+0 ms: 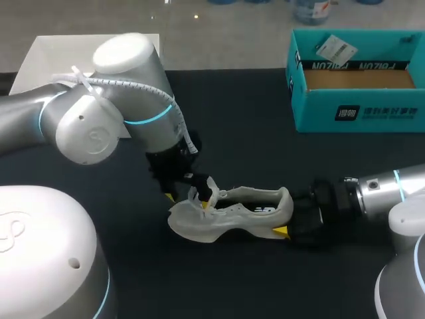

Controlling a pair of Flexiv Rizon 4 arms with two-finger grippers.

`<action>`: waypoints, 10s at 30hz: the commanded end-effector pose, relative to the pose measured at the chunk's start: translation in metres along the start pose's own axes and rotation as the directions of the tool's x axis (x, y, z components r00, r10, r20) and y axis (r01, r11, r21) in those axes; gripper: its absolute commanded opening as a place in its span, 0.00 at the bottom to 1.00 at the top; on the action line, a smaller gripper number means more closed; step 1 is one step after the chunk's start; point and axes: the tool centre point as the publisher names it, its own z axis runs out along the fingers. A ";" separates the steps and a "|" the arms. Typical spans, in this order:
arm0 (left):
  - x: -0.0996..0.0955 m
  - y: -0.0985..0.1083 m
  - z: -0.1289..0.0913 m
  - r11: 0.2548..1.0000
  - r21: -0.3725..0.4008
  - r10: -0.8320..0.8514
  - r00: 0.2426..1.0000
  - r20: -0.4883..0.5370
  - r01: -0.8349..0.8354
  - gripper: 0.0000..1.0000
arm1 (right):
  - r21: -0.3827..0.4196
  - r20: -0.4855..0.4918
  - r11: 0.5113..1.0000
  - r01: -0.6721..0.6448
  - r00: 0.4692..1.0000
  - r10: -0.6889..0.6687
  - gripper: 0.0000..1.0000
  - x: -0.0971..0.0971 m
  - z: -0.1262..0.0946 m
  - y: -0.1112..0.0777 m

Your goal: Take the shoe out of the shoebox, open the shoe tongue, remove and reinsert the insole, then place the shoe into the shoebox

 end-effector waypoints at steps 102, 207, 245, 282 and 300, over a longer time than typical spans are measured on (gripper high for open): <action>0.095 -0.051 0.065 0.286 -0.092 0.951 0.294 -0.095 -0.954 0.00 | 0.002 0.002 1.000 0.000 1.000 0.000 0.00 0.001 0.000 0.001; 0.111 -0.052 0.020 0.423 0.338 0.905 0.409 -0.114 -0.841 0.43 | 0.002 0.002 1.000 0.000 1.000 0.000 0.00 0.001 0.000 0.001; 0.127 -0.062 0.044 0.399 0.390 0.857 0.489 0.164 -0.830 0.72 | 0.002 0.002 1.000 0.000 1.000 0.000 0.00 0.001 0.000 0.001; 0.156 -0.072 0.007 0.419 0.517 0.871 0.491 0.003 -0.746 0.00 | 0.002 0.002 1.000 0.000 1.000 0.000 0.00 0.001 0.000 0.001; 0.166 -0.074 0.003 0.421 0.529 0.873 0.488 -0.015 -0.737 1.00 | 0.002 0.002 1.000 0.000 1.000 0.000 0.00 0.001 0.000 0.001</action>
